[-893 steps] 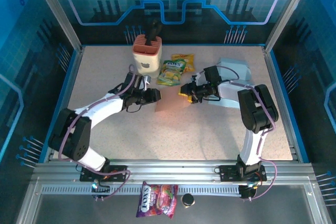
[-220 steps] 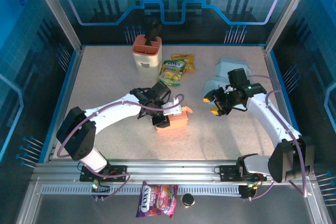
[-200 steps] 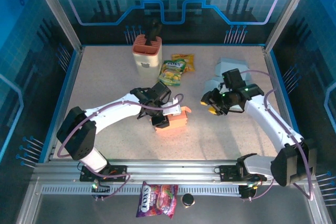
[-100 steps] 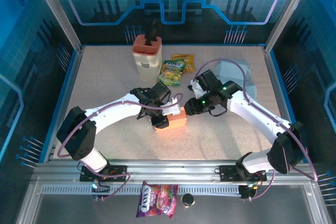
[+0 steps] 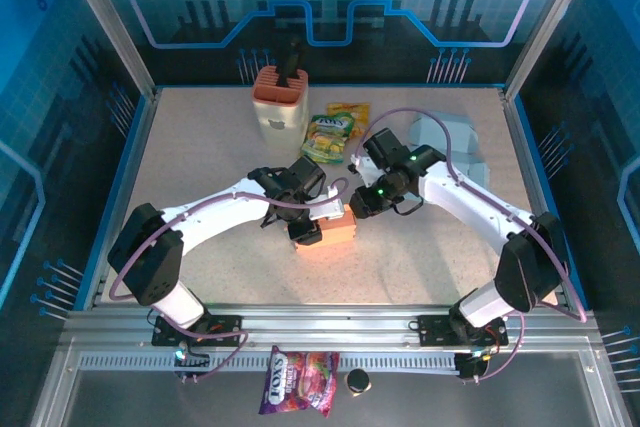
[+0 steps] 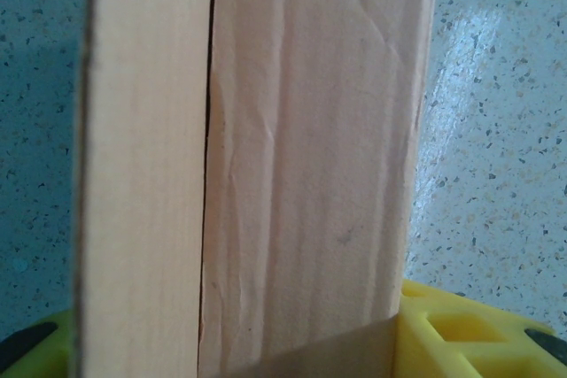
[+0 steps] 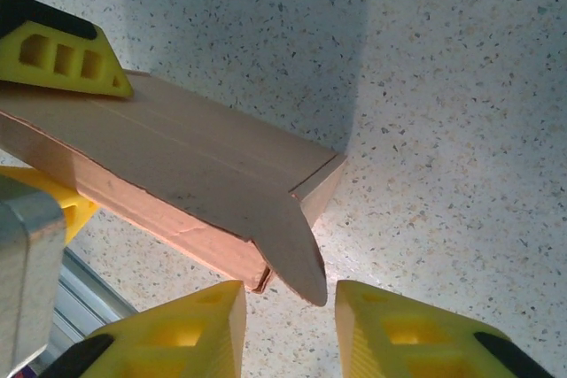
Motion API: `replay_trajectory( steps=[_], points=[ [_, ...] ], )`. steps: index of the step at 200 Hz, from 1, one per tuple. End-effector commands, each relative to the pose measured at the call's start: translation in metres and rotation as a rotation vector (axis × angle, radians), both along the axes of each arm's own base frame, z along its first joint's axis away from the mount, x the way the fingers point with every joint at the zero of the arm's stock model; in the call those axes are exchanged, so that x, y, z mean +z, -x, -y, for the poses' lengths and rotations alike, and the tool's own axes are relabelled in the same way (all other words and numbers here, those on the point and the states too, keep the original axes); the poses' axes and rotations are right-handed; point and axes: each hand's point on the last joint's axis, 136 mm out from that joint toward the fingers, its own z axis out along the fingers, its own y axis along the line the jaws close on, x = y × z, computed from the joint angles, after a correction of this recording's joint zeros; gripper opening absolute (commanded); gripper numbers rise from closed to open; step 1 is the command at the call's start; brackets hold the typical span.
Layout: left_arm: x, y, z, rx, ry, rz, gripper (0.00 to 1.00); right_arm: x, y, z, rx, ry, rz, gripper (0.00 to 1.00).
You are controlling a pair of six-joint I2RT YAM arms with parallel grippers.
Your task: Fold the paper box
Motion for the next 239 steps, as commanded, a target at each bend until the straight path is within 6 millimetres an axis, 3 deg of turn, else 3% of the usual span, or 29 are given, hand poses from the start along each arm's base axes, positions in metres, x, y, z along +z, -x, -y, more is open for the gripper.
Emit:
replay_trajectory(
  steps=[1,120,190,239],
  points=[
    [0.001,0.003,-0.002,0.003,-0.006,0.001,0.50,0.005,0.002,-0.008,0.037,-0.013,-0.004,0.30],
    [0.001,0.002,0.000,0.015,0.002,0.002,0.50,-0.003,0.000,-0.009,0.032,0.054,0.014,0.17],
    [0.002,-0.003,0.003,0.045,0.015,0.012,0.50,-0.001,0.004,-0.013,-0.023,0.091,0.043,0.00],
    [0.001,-0.007,0.005,0.066,0.023,0.017,0.48,0.007,0.006,-0.020,-0.138,0.054,0.029,0.00]
  ],
)
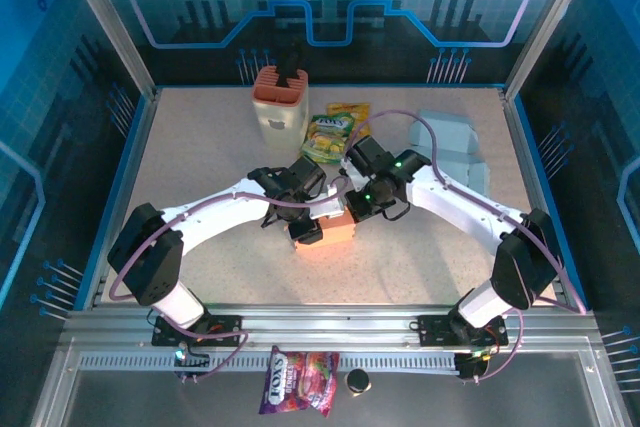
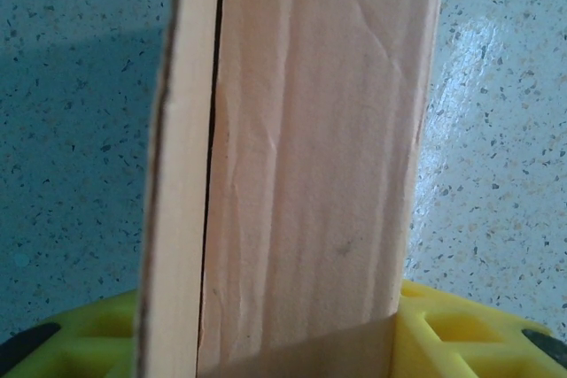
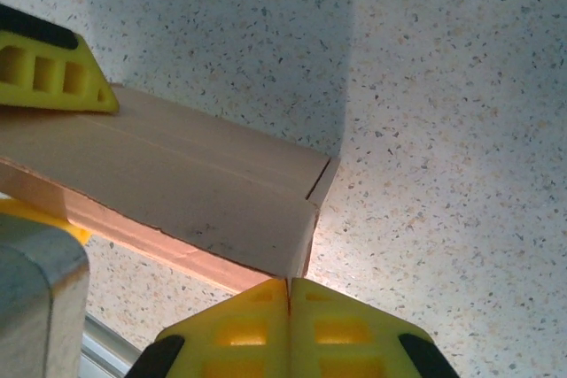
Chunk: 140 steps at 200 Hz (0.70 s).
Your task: Fold the paper box
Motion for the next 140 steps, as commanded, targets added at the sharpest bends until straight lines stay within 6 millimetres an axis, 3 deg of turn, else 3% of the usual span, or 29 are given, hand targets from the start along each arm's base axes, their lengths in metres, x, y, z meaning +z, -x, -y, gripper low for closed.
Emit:
replay_trajectory(
  steps=[1,70,140],
  points=[
    [0.000,-0.004,0.004,0.029,0.015,0.018,0.48,0.011,0.004,-0.007,-0.067,-0.036,-0.008,0.00],
    [0.000,-0.008,0.004,0.040,0.019,0.031,0.46,0.012,0.004,-0.007,-0.144,-0.056,-0.024,0.00],
    [0.001,-0.009,0.005,0.049,0.030,0.037,0.47,-0.004,0.008,0.004,-0.117,-0.029,0.044,0.00]
  ],
)
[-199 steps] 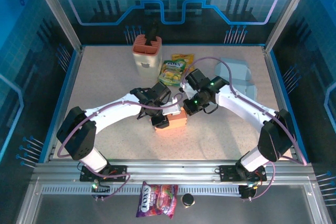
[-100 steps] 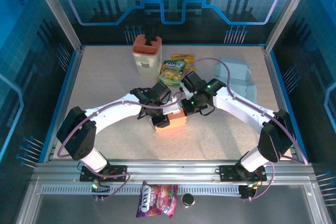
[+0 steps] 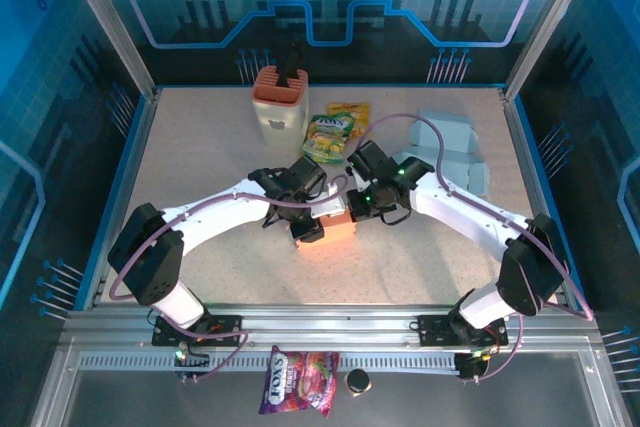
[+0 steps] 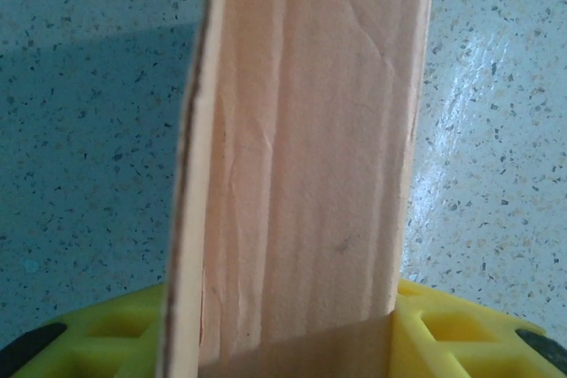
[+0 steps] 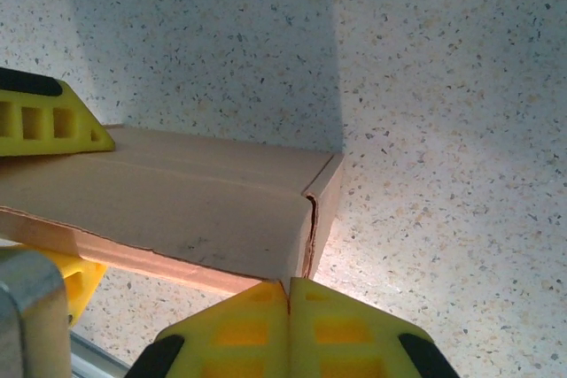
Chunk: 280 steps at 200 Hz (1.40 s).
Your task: Fold the paper box
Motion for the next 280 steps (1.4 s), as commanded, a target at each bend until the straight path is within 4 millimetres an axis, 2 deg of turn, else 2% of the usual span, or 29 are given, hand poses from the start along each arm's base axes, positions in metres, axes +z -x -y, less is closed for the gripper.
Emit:
replay_trajectory(
  steps=[1,45,89,117,140,163,181,209,231,249,280],
  points=[
    [0.001,-0.003,0.002,0.033,0.019,0.015,0.47,-0.002,0.009,0.001,0.031,0.015,0.021,0.00],
    [0.005,-0.009,0.002,0.065,0.039,0.025,0.51,-0.004,0.010,0.002,0.040,0.054,0.064,0.00],
    [0.034,-0.009,0.012,0.138,0.165,0.034,0.61,-0.004,0.008,0.003,0.007,0.080,0.082,0.00],
    [0.042,-0.006,0.009,0.171,0.197,0.039,0.63,-0.002,0.007,0.002,-0.002,0.086,0.084,0.00],
    [0.060,-0.007,0.003,0.241,0.229,0.071,0.63,0.000,0.005,0.002,-0.017,0.095,0.085,0.00],
    [0.082,-0.007,-0.013,0.397,0.265,0.068,0.58,0.003,0.003,0.003,-0.035,0.106,0.080,0.00],
    [0.088,0.004,-0.030,0.527,0.252,0.006,0.50,0.005,0.002,0.001,-0.042,0.103,0.076,0.00],
    [0.077,0.029,-0.059,0.664,0.171,-0.126,0.42,0.006,0.002,-0.001,-0.048,0.097,0.073,0.00],
    [0.071,0.040,-0.069,0.711,0.142,-0.198,0.39,0.005,0.002,-0.001,-0.047,0.102,0.063,0.00],
    [0.068,0.035,-0.072,0.745,0.161,-0.205,0.39,0.003,0.004,-0.001,-0.047,0.102,0.054,0.00],
    [0.068,0.020,-0.065,0.779,0.195,-0.237,0.34,0.000,0.006,0.001,-0.051,0.107,0.047,0.00]
  ],
)
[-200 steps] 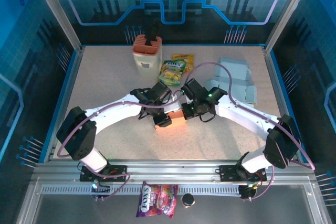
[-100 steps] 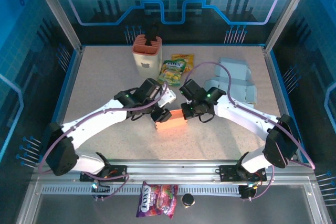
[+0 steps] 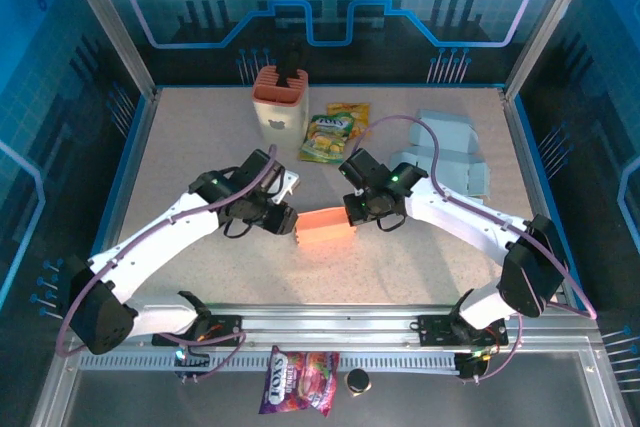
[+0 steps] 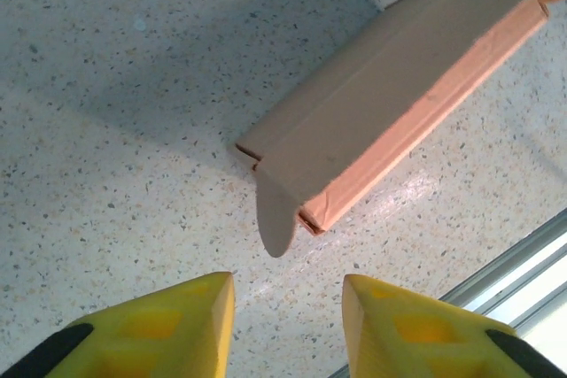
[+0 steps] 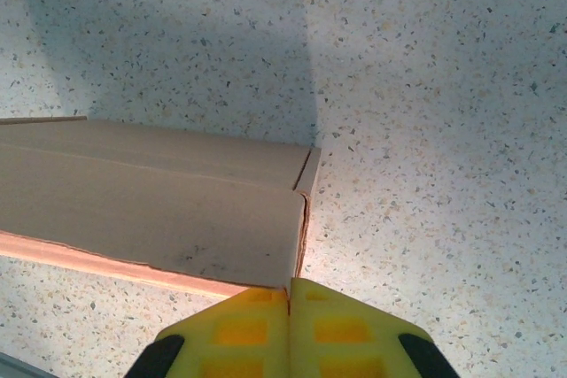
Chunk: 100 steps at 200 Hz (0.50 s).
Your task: Fold the paper box
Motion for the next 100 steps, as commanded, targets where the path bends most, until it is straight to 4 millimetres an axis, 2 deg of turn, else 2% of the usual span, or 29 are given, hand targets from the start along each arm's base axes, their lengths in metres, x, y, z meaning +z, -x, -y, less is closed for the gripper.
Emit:
replay_trajectory(
  steps=[1,100],
  points=[
    [-0.001,-0.001,0.005,0.043,0.037,-0.068,0.34,0.000,0.004,-0.003,-0.004,0.010,-0.014,0.00],
    [-0.018,-0.009,0.017,0.006,0.048,-0.094,0.29,0.000,0.003,-0.004,-0.007,0.007,-0.019,0.00]
  ],
)
